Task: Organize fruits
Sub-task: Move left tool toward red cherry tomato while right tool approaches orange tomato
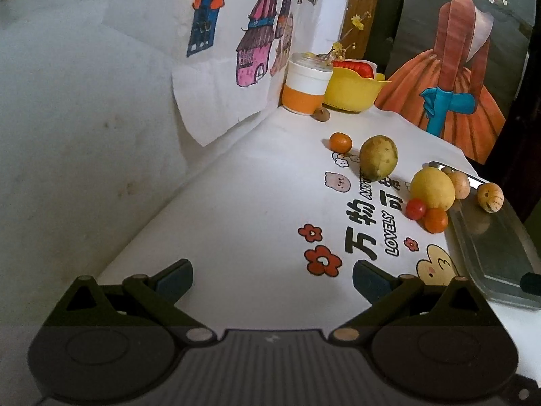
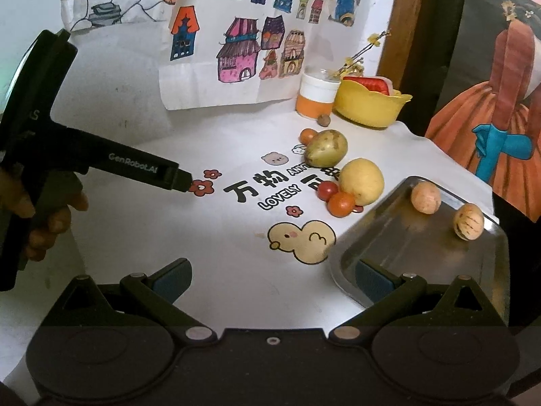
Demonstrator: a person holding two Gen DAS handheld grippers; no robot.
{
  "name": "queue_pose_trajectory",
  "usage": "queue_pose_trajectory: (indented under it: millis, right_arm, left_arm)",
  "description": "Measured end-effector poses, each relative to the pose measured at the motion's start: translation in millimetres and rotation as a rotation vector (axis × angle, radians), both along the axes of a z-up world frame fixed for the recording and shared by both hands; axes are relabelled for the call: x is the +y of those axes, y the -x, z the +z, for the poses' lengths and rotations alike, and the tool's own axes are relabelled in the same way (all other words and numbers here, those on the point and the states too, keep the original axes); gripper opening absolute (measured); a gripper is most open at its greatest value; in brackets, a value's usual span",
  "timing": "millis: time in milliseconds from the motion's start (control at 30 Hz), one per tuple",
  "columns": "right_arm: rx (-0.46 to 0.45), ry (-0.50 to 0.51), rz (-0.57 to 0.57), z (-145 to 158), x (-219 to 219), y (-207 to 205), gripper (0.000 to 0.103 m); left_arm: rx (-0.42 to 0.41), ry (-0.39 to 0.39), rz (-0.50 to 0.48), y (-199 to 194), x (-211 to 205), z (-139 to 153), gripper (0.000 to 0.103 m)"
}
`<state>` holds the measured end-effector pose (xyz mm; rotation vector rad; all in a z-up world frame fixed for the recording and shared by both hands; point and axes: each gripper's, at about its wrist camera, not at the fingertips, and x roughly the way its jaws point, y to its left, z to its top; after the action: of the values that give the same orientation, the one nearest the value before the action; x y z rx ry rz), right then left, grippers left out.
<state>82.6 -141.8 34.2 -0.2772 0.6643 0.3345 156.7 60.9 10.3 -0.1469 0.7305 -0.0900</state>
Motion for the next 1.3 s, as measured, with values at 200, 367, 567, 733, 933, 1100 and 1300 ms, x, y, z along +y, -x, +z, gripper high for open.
queue_pose_trajectory:
  millis: [200, 367, 567, 733, 933, 1100, 1300]
  right_arm:
    - [-0.035, 0.044, -0.008, 1, -2, -18, 0.102]
    - [-0.070, 0.097, -0.021, 1, -10, -35, 0.102]
    - [-0.099, 0.148, -0.021, -5, -19, -56, 0.102]
    - [-0.129, 0.203, -0.010, -12, -19, -71, 0.102]
    - [-0.136, 0.191, -0.008, -17, -24, -84, 0.100]
    - [-0.113, 0.146, -0.015, -20, -31, -96, 0.090]
    - [-0.106, 0.135, -0.010, -26, -32, -107, 0.077]
  left_arm:
    - [0.001, 0.015, -0.022, -16, -6, 0, 0.103]
    - [0.000, 0.031, -0.048, -31, -17, 0, 0.103]
    - [-0.012, 0.047, -0.099, -52, -38, 1, 0.103]
    - [-0.014, 0.037, -0.143, -73, -57, -2, 0.103]
    - [0.007, 0.053, -0.223, -91, -75, -7, 0.102]
    - [0.006, 0.059, -0.257, -99, -83, -8, 0.102]
    - [0.005, 0.074, -0.293, -107, -89, -8, 0.098]
